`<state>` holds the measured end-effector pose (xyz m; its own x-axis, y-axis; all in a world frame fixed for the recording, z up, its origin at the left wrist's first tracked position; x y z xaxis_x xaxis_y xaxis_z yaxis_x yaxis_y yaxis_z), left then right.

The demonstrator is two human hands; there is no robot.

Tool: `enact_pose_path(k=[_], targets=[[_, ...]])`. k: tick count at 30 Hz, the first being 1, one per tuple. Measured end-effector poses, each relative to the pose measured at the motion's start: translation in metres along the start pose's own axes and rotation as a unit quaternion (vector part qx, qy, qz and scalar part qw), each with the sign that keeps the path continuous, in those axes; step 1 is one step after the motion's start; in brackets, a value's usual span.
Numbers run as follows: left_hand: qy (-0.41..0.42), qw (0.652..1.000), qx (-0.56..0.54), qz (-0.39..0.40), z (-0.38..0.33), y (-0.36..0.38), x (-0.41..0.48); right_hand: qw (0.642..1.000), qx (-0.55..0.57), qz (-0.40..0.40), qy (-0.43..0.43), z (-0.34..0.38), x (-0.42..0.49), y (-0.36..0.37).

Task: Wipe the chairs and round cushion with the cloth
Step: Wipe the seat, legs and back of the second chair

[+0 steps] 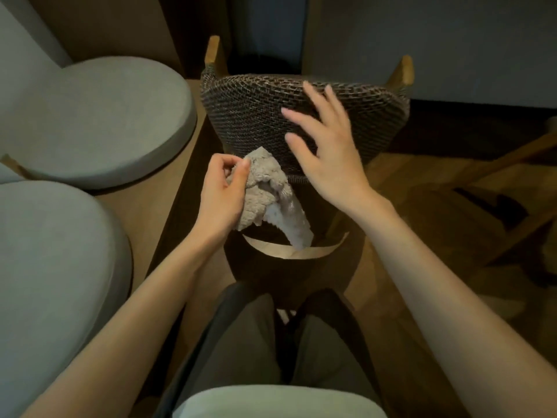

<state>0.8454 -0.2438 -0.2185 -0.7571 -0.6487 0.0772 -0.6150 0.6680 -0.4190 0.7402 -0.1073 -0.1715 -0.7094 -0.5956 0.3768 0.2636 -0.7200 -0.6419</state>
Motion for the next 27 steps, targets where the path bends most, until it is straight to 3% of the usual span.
enact_pose_path(k=[2,6,10,16,19,21,23,27], targets=[[-0.008,1.000,-0.017,0.002,-0.011,-0.005,-0.014,0.995,0.078,0.043,0.036,0.004,-0.029,-0.005],[0.008,0.999,-0.021,0.025,-0.033,-0.016,-0.038,0.989,0.092,0.099,0.062,0.014,-0.078,-0.012],[0.029,0.997,-0.049,0.044,-0.049,-0.028,-0.065,0.981,0.141,0.087,0.096,0.030,-0.113,-0.018],[0.009,0.992,-0.089,0.088,-0.051,-0.045,-0.095,0.996,0.040,0.012,0.083,0.044,-0.145,-0.034],[0.099,0.989,0.007,0.111,-0.048,-0.054,-0.098,0.994,-0.024,-0.036,0.097,0.045,-0.149,-0.049],[0.208,0.955,0.140,0.161,-0.043,-0.056,-0.096,0.991,-0.078,-0.037,0.106,0.044,-0.149,-0.056],[0.263,0.915,0.235,0.198,-0.036,-0.056,-0.090,0.987,-0.123,-0.027,0.099,0.044,-0.148,-0.060],[0.267,0.927,0.210,0.160,-0.033,-0.058,-0.068,0.985,-0.112,-0.045,0.123,0.037,-0.138,-0.065]])
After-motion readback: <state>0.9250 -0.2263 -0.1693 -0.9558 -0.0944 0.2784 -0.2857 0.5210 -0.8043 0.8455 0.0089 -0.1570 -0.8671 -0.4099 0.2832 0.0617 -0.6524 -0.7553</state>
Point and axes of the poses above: each hand's wrist, its own x-axis towards the middle knuckle, its own y-axis out of the palm, z = x × y, the point moved 3 cm from there along x, towards the middle knuckle, and after that the axes turned 8 degrees about x, right-handed, at the moved point
